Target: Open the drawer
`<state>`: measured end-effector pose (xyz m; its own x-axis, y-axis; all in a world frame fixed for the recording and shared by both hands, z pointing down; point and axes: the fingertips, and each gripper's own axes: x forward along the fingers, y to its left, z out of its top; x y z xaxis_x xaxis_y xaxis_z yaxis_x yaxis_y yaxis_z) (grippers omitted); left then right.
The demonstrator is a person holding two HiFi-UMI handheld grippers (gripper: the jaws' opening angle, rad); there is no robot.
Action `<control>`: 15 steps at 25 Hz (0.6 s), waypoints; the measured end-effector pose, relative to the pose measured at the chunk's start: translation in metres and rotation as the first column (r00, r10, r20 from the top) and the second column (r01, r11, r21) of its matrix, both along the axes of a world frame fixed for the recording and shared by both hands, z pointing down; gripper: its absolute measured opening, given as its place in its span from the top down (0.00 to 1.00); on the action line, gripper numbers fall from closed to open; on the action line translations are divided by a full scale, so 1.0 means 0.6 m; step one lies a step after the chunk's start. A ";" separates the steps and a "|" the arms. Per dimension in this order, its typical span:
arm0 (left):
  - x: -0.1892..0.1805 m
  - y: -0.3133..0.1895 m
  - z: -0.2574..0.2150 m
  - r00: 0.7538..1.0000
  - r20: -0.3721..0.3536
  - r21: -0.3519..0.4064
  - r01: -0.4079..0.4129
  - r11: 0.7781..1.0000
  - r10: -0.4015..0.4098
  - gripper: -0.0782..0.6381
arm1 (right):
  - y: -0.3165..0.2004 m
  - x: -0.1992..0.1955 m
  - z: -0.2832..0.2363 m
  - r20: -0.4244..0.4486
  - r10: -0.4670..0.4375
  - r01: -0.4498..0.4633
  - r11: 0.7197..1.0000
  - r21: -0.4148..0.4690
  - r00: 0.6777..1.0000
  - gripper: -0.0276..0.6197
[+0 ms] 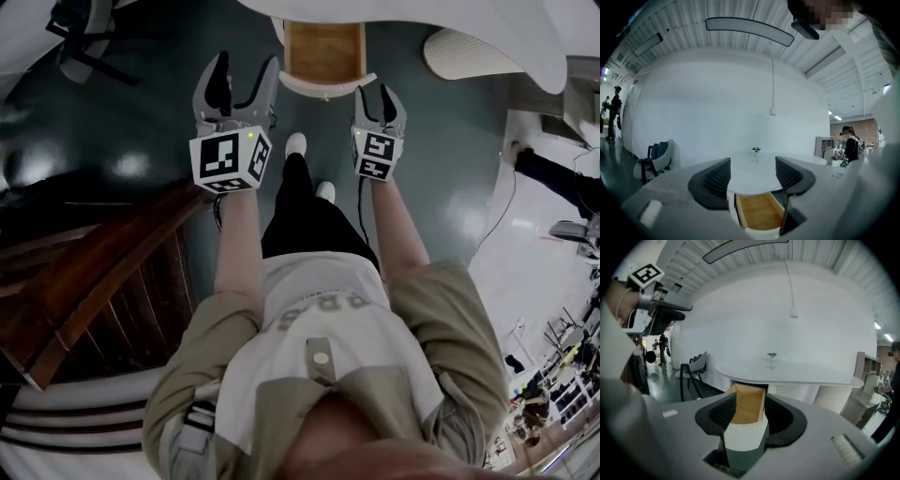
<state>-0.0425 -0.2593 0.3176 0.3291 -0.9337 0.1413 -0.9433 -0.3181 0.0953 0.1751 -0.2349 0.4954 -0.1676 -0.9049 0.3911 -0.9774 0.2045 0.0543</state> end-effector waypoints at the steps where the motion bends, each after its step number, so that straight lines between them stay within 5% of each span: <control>1: 0.001 -0.005 -0.012 1.000 -0.002 0.006 -0.003 1.000 0.003 0.46 | -0.005 0.005 -0.018 0.014 0.008 -0.008 1.000 0.006 1.000 0.66; 15: 0.001 -0.060 -0.162 0.999 -0.015 0.111 -0.030 0.993 0.032 0.46 | -0.062 0.051 -0.326 0.169 0.027 -0.068 0.969 0.238 0.985 0.70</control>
